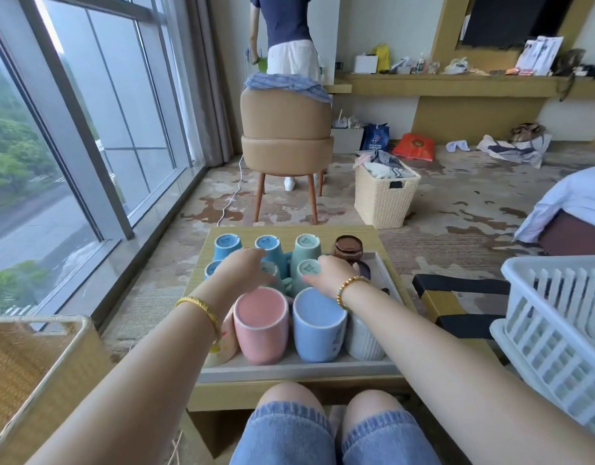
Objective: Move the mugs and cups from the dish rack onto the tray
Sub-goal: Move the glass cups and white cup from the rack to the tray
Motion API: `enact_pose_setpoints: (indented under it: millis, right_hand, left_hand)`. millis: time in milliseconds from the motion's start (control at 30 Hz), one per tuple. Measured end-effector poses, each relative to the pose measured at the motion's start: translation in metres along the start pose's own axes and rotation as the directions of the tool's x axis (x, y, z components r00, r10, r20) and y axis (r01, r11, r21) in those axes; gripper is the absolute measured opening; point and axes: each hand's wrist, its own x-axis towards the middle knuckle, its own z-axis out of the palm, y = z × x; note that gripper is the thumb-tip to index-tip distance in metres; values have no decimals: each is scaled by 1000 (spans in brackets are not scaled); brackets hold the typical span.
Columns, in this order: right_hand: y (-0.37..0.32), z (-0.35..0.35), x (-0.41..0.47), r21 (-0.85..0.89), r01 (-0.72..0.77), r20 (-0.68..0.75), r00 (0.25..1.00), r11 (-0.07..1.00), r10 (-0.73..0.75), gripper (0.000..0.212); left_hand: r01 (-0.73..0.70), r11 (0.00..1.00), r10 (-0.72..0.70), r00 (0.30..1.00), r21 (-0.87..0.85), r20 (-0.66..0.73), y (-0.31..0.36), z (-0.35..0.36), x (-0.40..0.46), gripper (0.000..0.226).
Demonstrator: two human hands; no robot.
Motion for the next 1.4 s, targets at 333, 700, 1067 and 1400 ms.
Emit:
enact_pose_setpoints:
  millis: [333, 700, 1067, 1400]
  right_hand:
    - [-5, 8, 16, -86, -28, 7, 1000, 996, 28, 42]
    - [6, 11, -14, 164, 5, -151, 988, 986, 20, 54]
    - [15, 18, -71, -68, 77, 65, 995, 995, -72, 103]
    - [14, 30, -71, -27, 125, -60, 990, 992, -126, 100]
  left_hand:
    - [-59, 990, 56, 998, 128, 27, -2, 9, 18, 35]
    - [-66, 994, 64, 998, -83, -25, -4, 11, -10, 68]
    - [-195, 979, 175, 956, 64, 236, -10, 5, -55, 86]
    - [-64, 994, 54, 992, 90, 111, -3, 12, -67, 85]
